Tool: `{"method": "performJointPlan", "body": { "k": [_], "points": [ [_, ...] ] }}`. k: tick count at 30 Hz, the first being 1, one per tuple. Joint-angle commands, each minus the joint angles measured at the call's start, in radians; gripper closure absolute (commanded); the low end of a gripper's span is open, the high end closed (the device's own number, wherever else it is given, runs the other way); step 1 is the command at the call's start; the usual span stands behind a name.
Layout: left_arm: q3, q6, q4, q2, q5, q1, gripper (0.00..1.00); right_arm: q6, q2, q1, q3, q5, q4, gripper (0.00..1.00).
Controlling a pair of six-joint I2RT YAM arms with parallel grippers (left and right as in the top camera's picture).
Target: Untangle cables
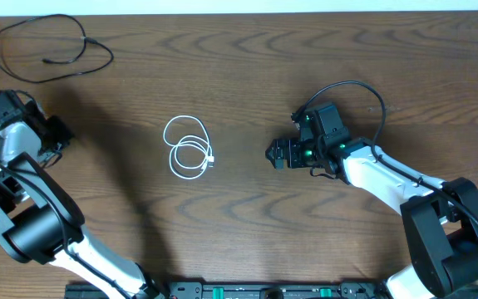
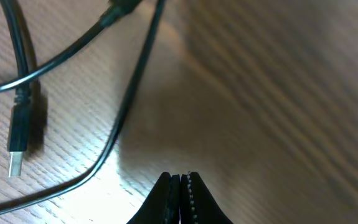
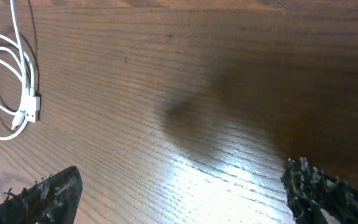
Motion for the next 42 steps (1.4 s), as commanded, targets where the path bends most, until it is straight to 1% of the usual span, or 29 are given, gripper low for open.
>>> {"method": "performJointPlan", "body": {
  "k": [1,10,13,16,19,21,38,40,42],
  "points": [
    [-0.002,0.014,0.002,0.025,-0.039,0.019,0.92,0.005,-0.016,0.010,-0.006,0.008,0.000,0.01],
    [-0.003,0.021,-0.003,0.087,-0.003,0.033,0.92,0.005,-0.016,0.010,-0.006,0.008,0.003,0.01],
    [-0.003,0.029,0.009,0.121,-0.015,0.034,0.92,0.005,-0.016,0.010,-0.006,0.008,0.002,0.01],
    [-0.003,0.028,0.024,0.136,-0.084,0.034,0.92,0.005,-0.016,0.010,-0.006,0.008,-0.001,0.01],
    [-0.003,0.028,0.035,0.138,-0.196,0.037,0.92,0.005,-0.016,0.010,-0.006,0.008,-0.004,0.01],
    [-0.003,0.028,0.047,0.138,-0.228,0.042,0.92,0.005,-0.016,0.010,-0.006,0.008,-0.004,0.01],
    [-0.003,0.037,0.172,0.138,-0.209,0.143,0.91,0.005,-0.016,0.010,-0.006,0.009,-0.023,0.01],
    [-0.002,0.067,0.174,0.138,-0.167,0.144,0.85,0.005,-0.016,0.010,-0.006,0.009,-0.020,0.01],
    [0.000,0.066,0.174,0.135,-0.135,0.143,0.72,0.005,-0.016,0.010,-0.006,0.008,-0.019,0.01]
  ]
}}
